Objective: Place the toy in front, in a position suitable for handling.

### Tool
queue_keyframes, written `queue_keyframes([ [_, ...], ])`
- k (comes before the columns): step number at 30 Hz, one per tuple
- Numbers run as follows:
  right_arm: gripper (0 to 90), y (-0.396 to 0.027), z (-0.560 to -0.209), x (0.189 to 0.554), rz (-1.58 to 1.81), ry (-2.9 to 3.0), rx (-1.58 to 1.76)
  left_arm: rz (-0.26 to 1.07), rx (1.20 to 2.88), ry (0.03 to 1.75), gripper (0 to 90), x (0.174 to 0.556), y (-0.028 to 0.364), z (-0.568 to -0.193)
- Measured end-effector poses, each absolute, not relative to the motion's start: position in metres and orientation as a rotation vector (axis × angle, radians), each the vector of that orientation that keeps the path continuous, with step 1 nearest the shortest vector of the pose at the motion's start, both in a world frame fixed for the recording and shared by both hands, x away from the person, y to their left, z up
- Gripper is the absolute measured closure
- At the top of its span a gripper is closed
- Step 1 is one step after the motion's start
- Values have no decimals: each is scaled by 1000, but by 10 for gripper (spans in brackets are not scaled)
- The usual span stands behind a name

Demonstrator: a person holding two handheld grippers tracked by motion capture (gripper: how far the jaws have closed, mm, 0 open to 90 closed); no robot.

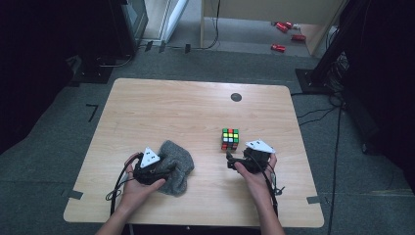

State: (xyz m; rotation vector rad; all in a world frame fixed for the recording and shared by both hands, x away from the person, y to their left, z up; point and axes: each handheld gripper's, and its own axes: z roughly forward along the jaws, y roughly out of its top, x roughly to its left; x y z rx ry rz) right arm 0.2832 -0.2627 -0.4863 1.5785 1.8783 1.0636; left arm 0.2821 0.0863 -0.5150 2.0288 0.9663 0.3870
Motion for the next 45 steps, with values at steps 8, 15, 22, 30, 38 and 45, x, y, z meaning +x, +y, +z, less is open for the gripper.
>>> queue_keyframes([
  [8,0,-239,-494,302,1009,1833,1597,388,2028,967,352,281,86,-515],
  [15,35,-227,-502,315,954,1784,1618,380,2026,969,352,282,86,-515],
  [22,123,-224,-512,324,941,1743,1690,380,2027,970,352,282,86,-515],
  [30,213,-221,-519,327,891,1737,1733,378,2026,973,352,282,86,-515],
  [38,213,-212,-521,333,792,1707,1728,377,2026,973,352,282,86,-515],
  [45,312,-209,-520,337,795,1678,1747,370,2025,975,353,283,86,-515],
])
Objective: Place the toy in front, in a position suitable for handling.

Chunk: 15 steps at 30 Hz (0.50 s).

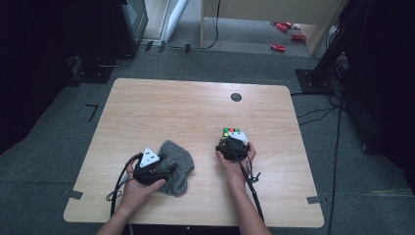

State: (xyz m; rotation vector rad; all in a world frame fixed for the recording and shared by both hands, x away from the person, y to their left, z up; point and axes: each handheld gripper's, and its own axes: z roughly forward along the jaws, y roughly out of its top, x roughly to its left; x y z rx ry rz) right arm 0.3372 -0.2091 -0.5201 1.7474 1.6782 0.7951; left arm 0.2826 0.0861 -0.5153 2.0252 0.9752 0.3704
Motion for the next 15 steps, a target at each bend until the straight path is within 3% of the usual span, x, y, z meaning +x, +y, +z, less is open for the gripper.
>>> queue_keyframes([
  [15,343,-230,-505,314,887,1727,1640,357,2022,979,349,284,87,-515],
])
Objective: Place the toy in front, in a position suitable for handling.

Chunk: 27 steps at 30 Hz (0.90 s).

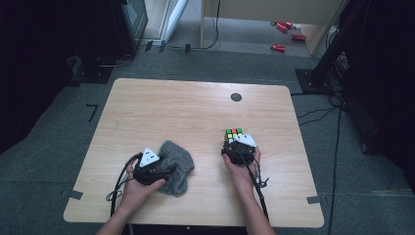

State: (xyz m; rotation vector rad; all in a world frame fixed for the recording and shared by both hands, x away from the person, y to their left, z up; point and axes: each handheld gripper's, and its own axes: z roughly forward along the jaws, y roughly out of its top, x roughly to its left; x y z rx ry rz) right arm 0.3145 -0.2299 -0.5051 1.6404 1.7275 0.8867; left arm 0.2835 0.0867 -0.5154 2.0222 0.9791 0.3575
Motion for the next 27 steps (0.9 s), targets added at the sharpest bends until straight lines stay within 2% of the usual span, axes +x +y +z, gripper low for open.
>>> queue_keyframes([
  [7,343,-241,-493,295,929,1804,1539,281,2000,1004,305,290,91,-516],
  [11,343,-245,-488,272,959,1926,1420,255,1995,1017,272,292,91,-516],
  [16,343,-252,-485,251,1011,2008,1319,280,2010,1008,253,290,89,-516],
  [23,343,-251,-481,243,1069,2074,1255,290,2014,1001,252,290,89,-516],
  [27,343,-245,-480,241,1083,2136,1175,300,2036,1018,184,289,90,-514],
])
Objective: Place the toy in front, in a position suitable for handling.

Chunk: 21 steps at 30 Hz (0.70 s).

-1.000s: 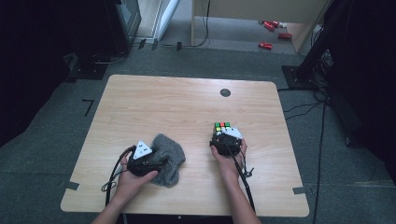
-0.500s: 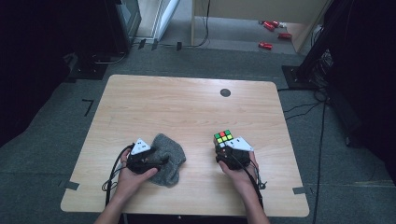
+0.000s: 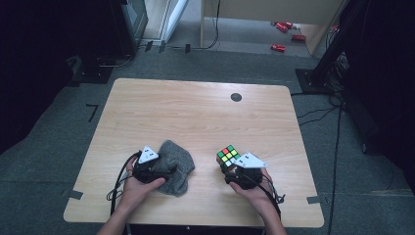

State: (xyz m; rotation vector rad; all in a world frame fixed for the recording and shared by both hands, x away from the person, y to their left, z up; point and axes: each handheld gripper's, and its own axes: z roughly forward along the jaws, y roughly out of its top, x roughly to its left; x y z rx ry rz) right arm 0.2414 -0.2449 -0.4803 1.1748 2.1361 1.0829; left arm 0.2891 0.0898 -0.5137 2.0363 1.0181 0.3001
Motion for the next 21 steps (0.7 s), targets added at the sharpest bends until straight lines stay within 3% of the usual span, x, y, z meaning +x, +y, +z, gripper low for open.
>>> queue_keyframes([
  [7,342,-241,-483,240,1073,2165,1170,365,2128,1064,114,290,79,-514],
  [12,342,-235,-488,242,1048,2193,1166,379,2138,1061,150,290,79,-515],
  [16,342,-229,-491,243,1039,2213,1156,368,2121,1013,489,289,81,-514],
  [17,342,-228,-492,243,1037,2219,1152,359,2112,1008,489,289,81,-514],
  [18,342,-225,-493,243,1035,2228,1151,335,2108,990,621,289,83,-514],
  [21,342,-222,-494,243,1033,2235,1139,297,2093,972,756,291,87,-512],
])
